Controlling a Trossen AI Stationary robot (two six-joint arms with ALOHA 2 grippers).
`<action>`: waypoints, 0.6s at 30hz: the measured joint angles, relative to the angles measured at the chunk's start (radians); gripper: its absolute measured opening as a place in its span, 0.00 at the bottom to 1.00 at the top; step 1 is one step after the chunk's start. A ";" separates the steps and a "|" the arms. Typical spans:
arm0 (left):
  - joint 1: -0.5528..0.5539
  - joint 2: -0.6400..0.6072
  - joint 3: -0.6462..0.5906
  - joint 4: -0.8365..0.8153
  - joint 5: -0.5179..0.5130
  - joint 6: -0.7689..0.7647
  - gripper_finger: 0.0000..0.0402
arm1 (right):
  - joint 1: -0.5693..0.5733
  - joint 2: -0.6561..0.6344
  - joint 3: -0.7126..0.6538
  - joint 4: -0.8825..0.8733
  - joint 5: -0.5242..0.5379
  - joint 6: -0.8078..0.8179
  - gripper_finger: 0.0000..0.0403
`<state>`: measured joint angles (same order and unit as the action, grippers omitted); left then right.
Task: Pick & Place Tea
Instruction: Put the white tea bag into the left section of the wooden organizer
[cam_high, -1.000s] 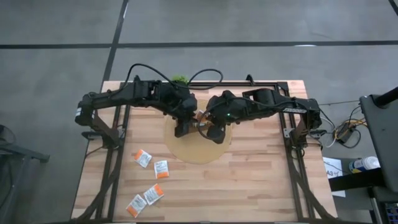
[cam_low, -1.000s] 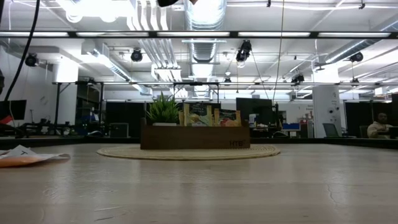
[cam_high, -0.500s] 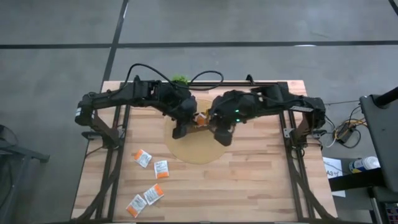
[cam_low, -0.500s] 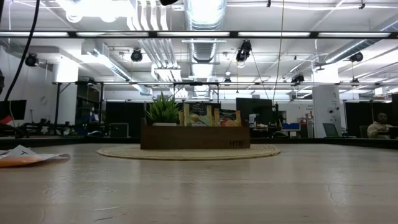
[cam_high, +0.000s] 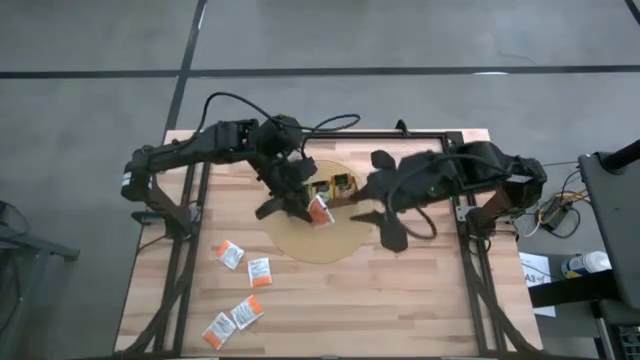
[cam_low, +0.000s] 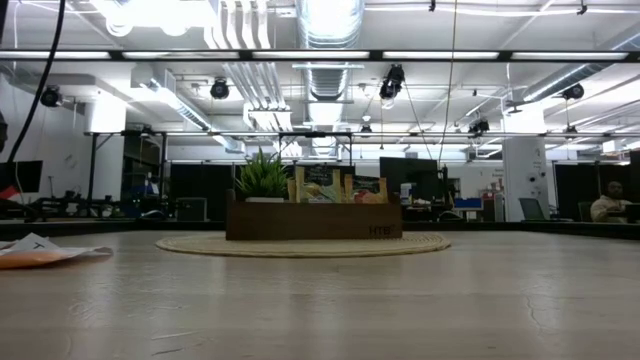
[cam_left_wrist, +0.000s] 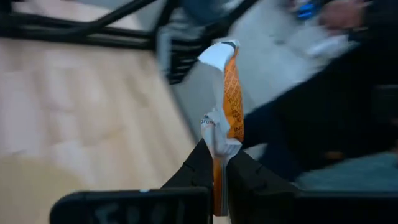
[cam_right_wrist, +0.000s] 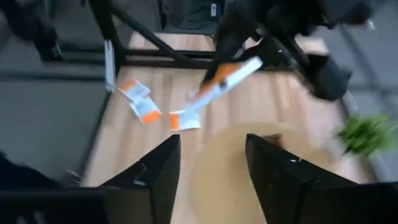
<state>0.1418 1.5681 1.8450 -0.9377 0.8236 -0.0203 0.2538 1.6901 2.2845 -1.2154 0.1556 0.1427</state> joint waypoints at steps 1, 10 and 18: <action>0.006 0.000 0.000 0.006 0.051 -0.009 0.03 | 0.012 0.002 0.000 0.001 0.025 -0.057 0.46; 0.017 0.000 0.000 0.063 0.316 -0.062 0.05 | 0.083 0.020 0.000 0.071 0.335 -0.422 0.52; 0.018 0.001 0.000 0.104 0.335 -0.115 0.04 | 0.082 0.025 -0.001 0.156 0.286 -0.673 0.52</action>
<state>0.1596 1.5688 1.8450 -0.8336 1.1590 -0.1348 0.3359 1.7153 2.2837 -1.0596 0.4418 -0.5305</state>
